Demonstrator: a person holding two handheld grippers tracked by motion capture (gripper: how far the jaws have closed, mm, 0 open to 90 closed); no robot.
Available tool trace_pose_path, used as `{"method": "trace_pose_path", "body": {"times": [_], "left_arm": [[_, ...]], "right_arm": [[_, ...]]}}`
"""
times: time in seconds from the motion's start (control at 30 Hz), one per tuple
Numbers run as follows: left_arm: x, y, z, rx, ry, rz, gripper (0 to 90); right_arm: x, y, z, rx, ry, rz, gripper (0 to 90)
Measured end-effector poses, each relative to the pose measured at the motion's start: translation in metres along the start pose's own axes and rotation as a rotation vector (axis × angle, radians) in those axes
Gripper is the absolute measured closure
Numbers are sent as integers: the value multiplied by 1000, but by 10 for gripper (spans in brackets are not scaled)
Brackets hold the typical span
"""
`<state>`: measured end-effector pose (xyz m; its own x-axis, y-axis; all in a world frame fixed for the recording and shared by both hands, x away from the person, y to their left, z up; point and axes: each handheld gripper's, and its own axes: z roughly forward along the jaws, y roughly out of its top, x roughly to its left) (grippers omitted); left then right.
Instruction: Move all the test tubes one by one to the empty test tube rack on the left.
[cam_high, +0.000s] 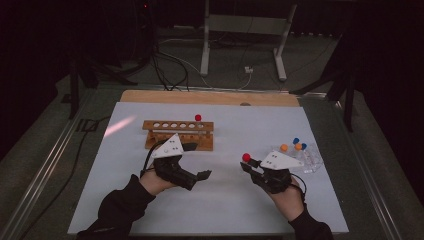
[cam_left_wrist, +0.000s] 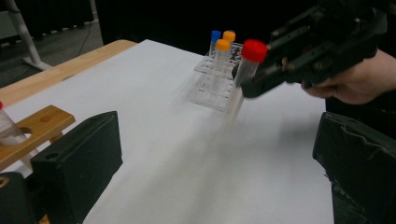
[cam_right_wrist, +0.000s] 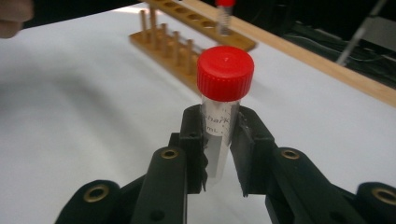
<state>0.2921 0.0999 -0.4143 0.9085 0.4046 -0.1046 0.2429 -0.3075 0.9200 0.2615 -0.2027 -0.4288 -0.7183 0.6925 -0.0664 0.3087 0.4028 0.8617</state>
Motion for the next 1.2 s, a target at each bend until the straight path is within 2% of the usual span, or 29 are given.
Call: {"method": "trace_pose_path", "body": {"times": [0.33, 0.47, 0.67, 0.7, 0.83, 0.93, 1.03, 1.1, 1.2], "left_arm": [[-5, -1, 4, 11, -32, 27, 30], [-9, 0, 4, 8, -66, 39, 62], [-13, 1, 5, 8, -101, 68, 258], [-14, 1, 5, 11, -109, 72, 258], [-15, -1, 7, 19, -121, 94, 402], [-15, -3, 10, 19, -146, 90, 432], [-15, -5, 12, 27, -143, 98, 487], [-16, -7, 13, 28, -134, 127, 529], [-17, -7, 15, 25, -124, 149, 598]], "right_arm": [[25, 2, 21, 31, 102, -37, 746], [34, 5, 26, 36, 135, -54, 746], [46, 8, 31, 38, 183, -75, 746], [46, 8, 31, 38, 183, -75, 746], [50, 10, 33, 37, 201, -74, 746], [51, 11, 33, 38, 206, -78, 746], [54, 12, 34, 35, 213, -80, 746], [55, 12, 34, 36, 218, -75, 746], [56, 13, 34, 37, 219, -77, 746]]}}
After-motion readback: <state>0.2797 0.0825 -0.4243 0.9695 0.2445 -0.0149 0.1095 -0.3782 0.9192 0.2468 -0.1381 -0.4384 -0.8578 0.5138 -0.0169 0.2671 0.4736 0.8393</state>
